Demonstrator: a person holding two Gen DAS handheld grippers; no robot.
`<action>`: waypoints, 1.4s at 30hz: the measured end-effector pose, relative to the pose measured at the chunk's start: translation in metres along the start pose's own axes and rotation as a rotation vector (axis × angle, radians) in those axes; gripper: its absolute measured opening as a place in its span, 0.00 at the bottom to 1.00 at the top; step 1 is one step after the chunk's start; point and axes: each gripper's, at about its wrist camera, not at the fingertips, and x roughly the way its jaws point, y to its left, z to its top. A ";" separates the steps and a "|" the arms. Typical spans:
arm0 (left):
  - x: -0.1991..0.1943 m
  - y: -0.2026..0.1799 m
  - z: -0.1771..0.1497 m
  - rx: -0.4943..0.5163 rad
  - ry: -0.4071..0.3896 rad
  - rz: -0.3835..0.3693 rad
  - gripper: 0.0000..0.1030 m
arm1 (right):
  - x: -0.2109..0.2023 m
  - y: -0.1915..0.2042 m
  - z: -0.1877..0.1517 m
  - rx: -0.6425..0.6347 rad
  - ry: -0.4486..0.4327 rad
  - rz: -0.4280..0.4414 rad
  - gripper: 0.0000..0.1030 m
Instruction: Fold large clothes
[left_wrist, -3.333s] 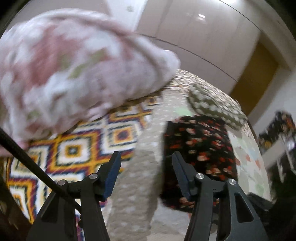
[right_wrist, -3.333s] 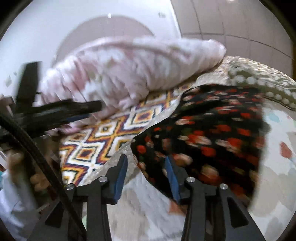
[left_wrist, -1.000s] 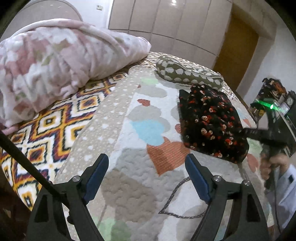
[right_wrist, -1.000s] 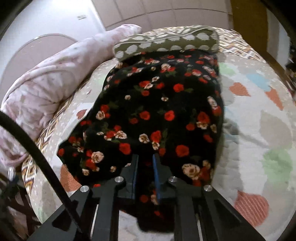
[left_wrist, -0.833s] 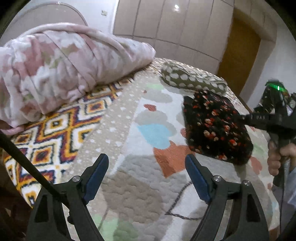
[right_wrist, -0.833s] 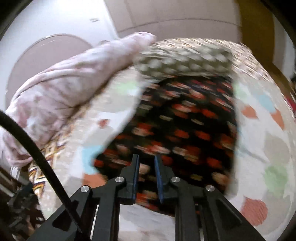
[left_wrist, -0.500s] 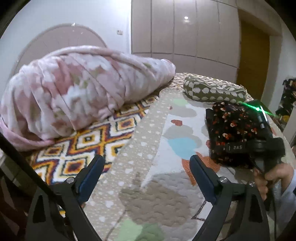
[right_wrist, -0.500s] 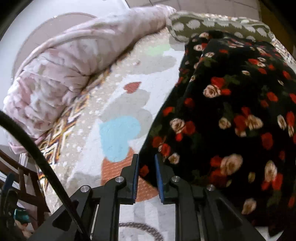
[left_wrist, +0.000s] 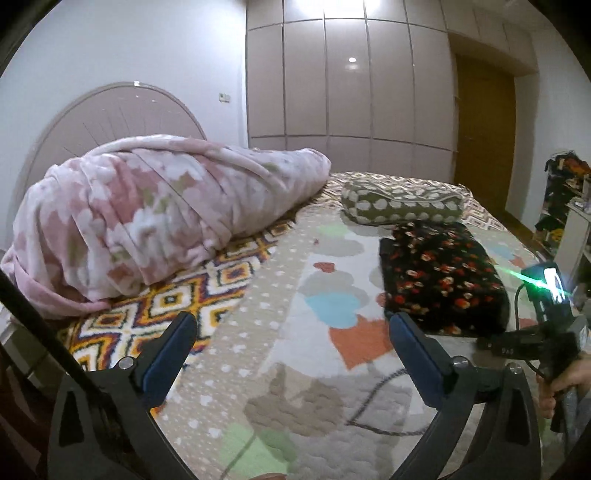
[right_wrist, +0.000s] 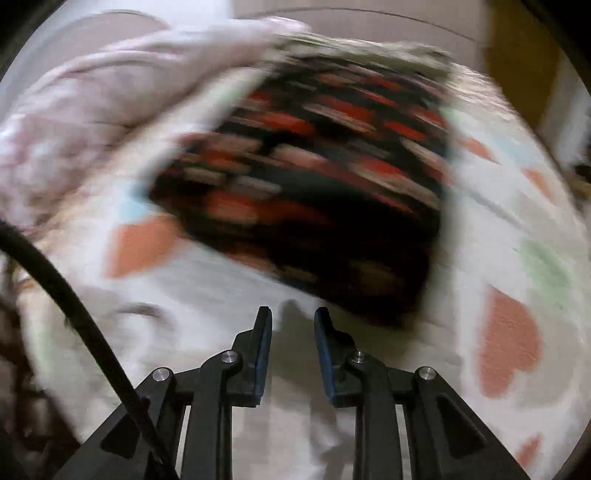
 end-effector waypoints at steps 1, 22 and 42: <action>0.000 -0.002 -0.001 -0.002 0.011 -0.009 1.00 | -0.002 -0.017 -0.006 0.058 0.006 0.003 0.25; 0.019 -0.074 -0.067 0.043 0.330 -0.194 1.00 | -0.094 -0.004 -0.107 0.189 -0.263 -0.068 0.61; 0.042 -0.081 -0.082 0.054 0.411 -0.182 1.00 | -0.078 0.002 -0.112 0.194 -0.229 -0.088 0.61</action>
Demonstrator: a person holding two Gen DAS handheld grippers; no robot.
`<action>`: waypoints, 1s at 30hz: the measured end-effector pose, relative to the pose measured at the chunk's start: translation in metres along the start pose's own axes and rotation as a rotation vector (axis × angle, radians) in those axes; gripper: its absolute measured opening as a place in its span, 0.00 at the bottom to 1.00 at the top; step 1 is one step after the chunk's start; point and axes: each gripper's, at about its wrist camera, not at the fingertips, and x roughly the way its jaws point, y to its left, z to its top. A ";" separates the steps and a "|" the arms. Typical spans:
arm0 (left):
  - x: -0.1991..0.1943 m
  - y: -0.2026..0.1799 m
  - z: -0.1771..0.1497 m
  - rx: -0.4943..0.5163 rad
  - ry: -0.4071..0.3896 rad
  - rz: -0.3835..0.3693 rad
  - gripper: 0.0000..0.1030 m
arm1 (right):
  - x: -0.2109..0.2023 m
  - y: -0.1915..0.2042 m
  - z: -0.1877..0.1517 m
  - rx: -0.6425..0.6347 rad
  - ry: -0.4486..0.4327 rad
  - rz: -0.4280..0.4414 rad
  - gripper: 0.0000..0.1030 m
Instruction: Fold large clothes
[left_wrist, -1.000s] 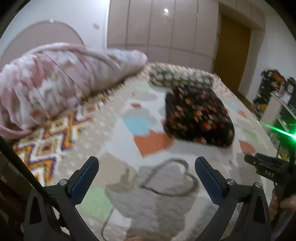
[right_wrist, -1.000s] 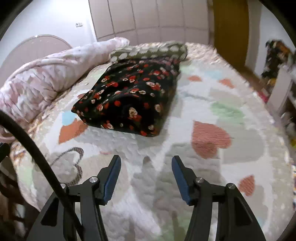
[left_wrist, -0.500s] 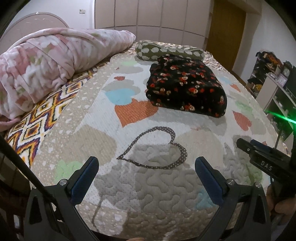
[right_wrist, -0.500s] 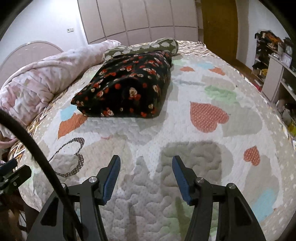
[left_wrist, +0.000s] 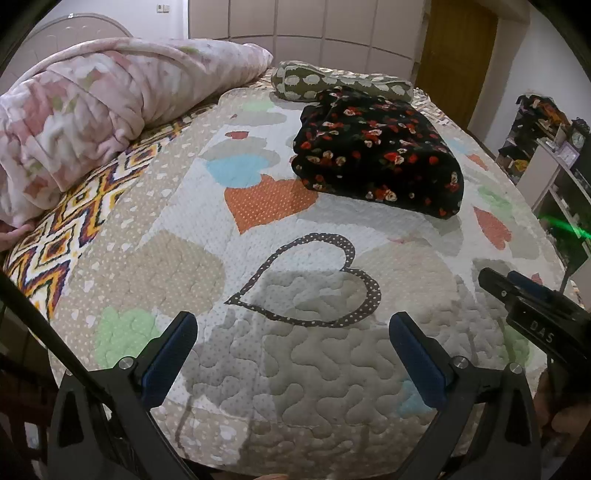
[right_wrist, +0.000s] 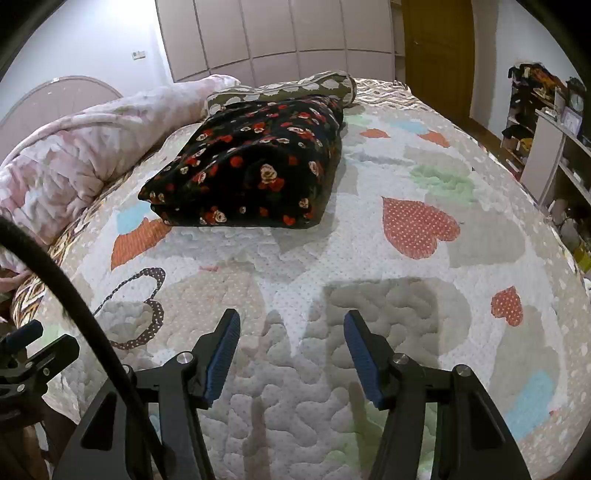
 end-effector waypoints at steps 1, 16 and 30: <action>0.001 0.000 0.000 0.000 0.003 0.004 1.00 | 0.000 0.001 0.000 -0.005 0.001 -0.011 0.61; 0.016 0.002 -0.004 0.004 0.044 0.039 1.00 | 0.003 0.008 -0.001 -0.097 0.041 -0.278 0.64; 0.050 0.002 -0.017 0.002 0.166 0.032 1.00 | 0.016 0.001 -0.008 -0.087 0.081 -0.294 0.66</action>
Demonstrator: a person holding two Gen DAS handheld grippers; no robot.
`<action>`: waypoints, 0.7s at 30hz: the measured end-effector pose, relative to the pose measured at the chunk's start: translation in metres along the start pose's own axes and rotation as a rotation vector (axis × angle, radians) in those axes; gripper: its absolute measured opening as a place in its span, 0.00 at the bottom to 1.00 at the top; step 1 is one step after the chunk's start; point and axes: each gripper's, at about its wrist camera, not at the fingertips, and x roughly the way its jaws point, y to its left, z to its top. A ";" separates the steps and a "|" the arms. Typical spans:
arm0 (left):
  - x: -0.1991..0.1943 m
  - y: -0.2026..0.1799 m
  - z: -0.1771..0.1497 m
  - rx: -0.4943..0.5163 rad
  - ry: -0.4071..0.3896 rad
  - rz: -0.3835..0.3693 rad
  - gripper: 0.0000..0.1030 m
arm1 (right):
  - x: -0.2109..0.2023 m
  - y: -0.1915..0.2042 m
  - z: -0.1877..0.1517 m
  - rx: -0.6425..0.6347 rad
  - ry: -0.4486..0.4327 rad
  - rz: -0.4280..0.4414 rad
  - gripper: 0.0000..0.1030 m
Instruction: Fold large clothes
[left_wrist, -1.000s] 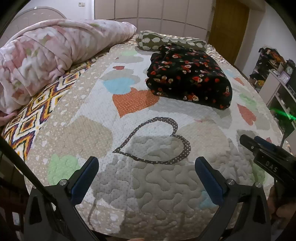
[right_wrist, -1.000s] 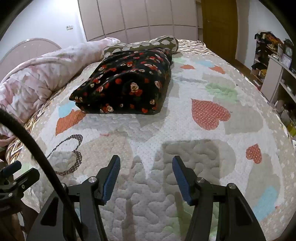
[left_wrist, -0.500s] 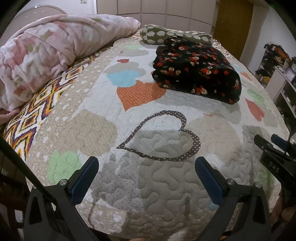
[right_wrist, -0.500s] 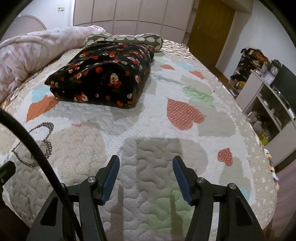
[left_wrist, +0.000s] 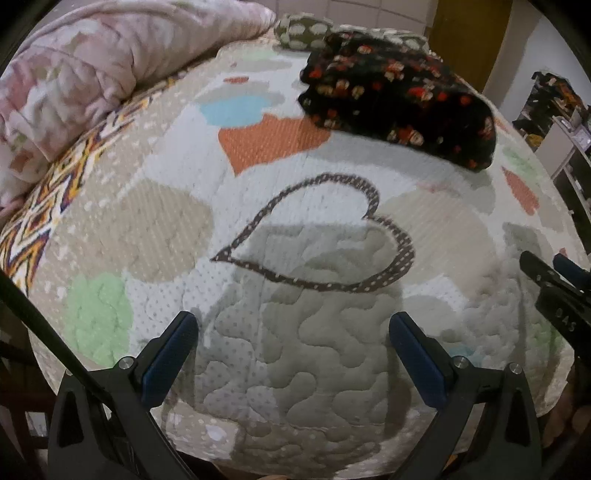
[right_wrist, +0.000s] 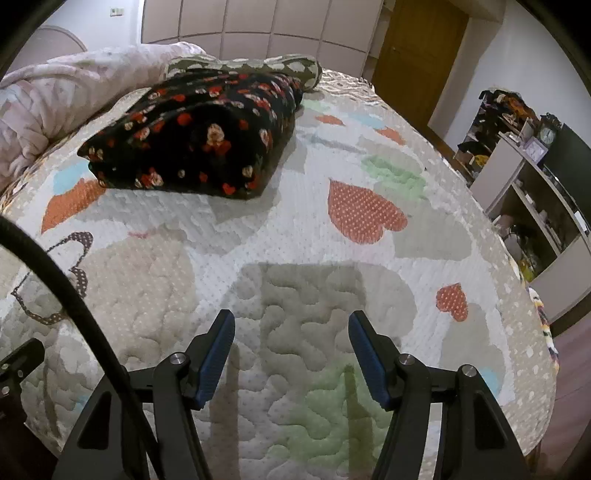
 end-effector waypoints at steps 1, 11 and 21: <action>0.002 0.000 0.000 0.003 0.001 0.004 1.00 | 0.002 0.000 -0.001 -0.001 0.007 -0.001 0.67; 0.010 -0.006 -0.003 0.020 -0.018 0.047 1.00 | 0.019 -0.002 -0.006 0.006 0.035 -0.009 0.78; 0.013 -0.009 -0.007 0.027 -0.066 0.085 1.00 | 0.026 -0.010 -0.008 0.041 0.037 -0.008 0.90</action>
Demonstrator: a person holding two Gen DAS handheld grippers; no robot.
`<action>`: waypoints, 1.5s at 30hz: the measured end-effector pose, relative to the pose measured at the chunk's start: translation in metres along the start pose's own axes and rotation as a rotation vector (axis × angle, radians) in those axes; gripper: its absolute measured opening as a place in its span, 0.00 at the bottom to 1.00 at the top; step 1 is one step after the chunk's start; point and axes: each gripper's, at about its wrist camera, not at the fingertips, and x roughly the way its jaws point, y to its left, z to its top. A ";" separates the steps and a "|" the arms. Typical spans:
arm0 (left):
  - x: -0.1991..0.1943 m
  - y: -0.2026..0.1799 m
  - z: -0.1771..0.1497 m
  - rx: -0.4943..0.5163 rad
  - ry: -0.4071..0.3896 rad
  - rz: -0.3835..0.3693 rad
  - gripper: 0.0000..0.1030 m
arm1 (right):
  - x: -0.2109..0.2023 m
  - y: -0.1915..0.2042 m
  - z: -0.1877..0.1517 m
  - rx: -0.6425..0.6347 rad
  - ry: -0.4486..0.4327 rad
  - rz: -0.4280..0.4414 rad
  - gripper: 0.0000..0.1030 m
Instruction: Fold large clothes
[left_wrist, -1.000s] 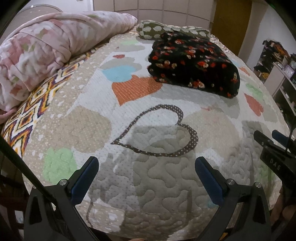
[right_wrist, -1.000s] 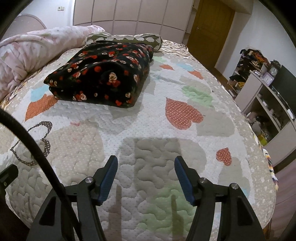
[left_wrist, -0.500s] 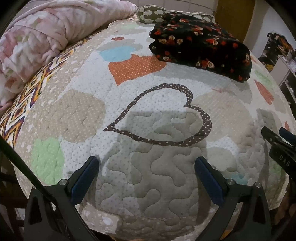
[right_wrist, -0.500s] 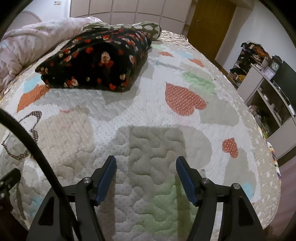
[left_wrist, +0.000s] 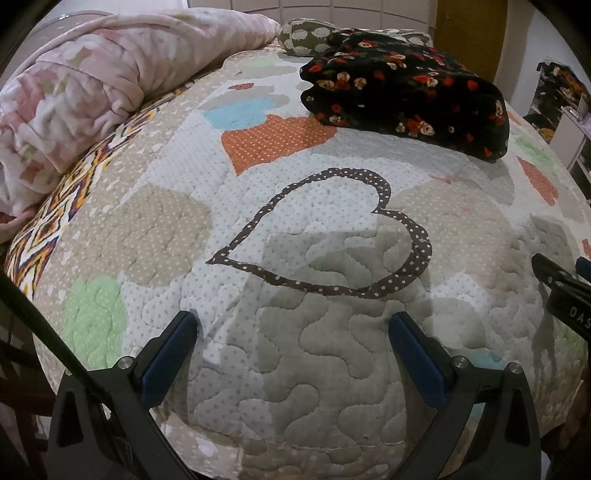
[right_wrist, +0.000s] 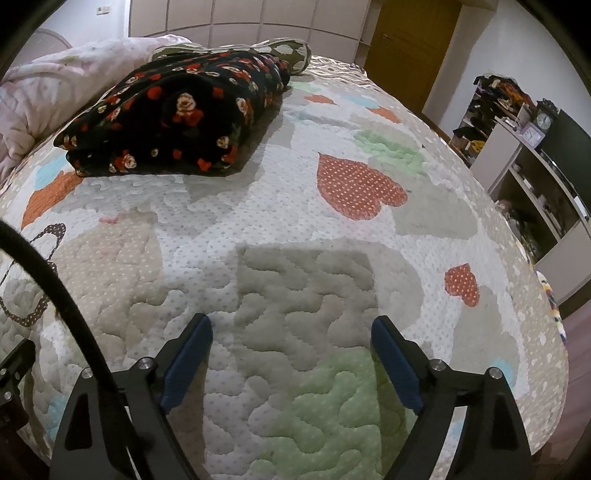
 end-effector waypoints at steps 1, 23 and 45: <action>0.000 0.000 -0.001 -0.001 -0.008 0.004 1.00 | 0.001 -0.001 0.000 0.006 0.001 0.003 0.91; 0.000 0.000 -0.001 0.006 -0.016 0.000 1.00 | 0.013 -0.020 -0.006 0.155 0.004 0.098 1.00; -0.047 0.007 0.000 -0.027 -0.077 -0.036 1.00 | -0.033 0.000 0.002 0.085 -0.078 0.060 1.00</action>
